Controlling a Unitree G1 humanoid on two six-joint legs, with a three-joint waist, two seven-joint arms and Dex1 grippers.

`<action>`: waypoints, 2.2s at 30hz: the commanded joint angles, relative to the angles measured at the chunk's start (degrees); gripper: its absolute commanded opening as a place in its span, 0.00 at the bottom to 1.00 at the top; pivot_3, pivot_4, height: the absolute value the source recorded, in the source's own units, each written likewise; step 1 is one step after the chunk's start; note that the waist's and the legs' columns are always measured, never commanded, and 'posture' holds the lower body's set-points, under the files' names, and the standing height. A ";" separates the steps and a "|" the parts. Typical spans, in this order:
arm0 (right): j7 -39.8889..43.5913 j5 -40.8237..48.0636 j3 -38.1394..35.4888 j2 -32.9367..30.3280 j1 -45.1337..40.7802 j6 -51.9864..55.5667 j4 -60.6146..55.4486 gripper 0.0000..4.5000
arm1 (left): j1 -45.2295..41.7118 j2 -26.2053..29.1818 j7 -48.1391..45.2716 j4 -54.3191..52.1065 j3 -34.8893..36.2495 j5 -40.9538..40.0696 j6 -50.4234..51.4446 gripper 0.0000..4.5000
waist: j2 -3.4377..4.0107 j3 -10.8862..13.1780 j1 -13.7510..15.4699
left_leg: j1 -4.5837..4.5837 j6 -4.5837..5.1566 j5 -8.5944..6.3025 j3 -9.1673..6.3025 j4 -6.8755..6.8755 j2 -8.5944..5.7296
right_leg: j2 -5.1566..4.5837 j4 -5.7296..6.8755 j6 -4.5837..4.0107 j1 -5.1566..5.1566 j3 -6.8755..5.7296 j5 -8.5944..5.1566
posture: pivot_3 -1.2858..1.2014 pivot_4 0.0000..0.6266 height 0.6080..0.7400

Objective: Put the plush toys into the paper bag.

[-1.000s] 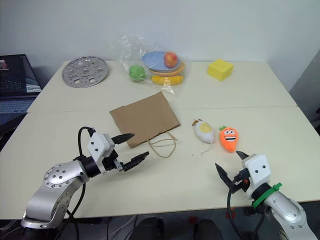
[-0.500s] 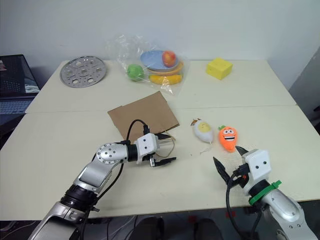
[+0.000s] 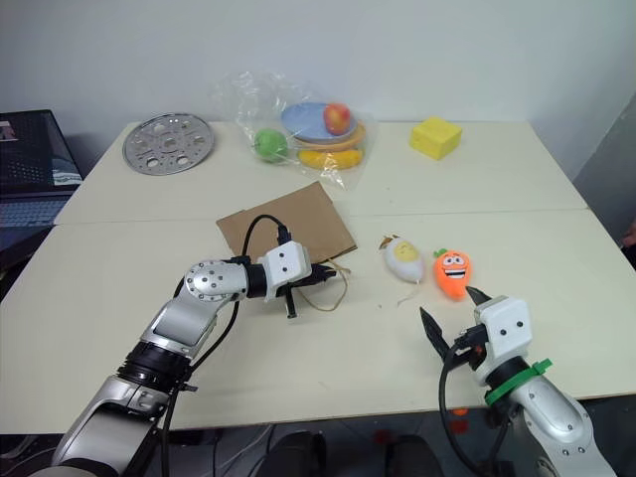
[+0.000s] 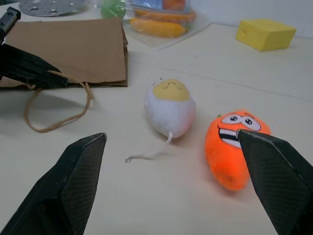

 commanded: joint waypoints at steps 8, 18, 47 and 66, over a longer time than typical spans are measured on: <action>-0.80 -0.38 7.01 0.34 -14.85 6.74 3.71 0.96 | -15.14 -0.28 -12.12 0.43 8.04 -17.90 25.25 0.00 | -0.23 0.17 -0.33 | 0.03 -0.09 0.07 -0.05 0.09 0.01 | 0.33 0.06 0.00 0.02 0.01 0.00 | 0.52 0.24 1.00; -1.17 -5.27 16.98 6.90 -33.41 4.84 21.90 0.23 | -17.64 0.51 -17.59 7.59 9.89 -18.46 22.90 0.00 | -0.22 0.18 -0.44 | -0.37 -0.11 0.09 -0.06 0.05 0.09 | 0.43 0.12 -0.04 -0.47 0.03 0.02 | 0.52 0.24 1.00; -2.24 -16.91 23.45 26.30 -50.16 -9.56 68.63 0.00 | -13.92 6.35 -11.98 -8.24 19.78 -29.07 36.78 0.00 | -0.16 0.23 -1.59 | -0.89 -0.16 0.12 -0.30 0.80 0.13 | 0.26 1.00 -0.06 -0.93 0.04 0.03 | 0.52 0.24 1.00; -4.36 -18.59 20.75 25.68 -46.12 -5.47 67.42 0.00 | -22.12 4.11 0.68 0.78 31.07 -30.53 24.30 0.00 | -0.19 0.21 -1.44 | -0.81 -0.20 0.15 -0.35 0.82 0.09 | 0.20 1.03 -0.06 -0.85 0.00 0.03 | 0.52 0.24 1.00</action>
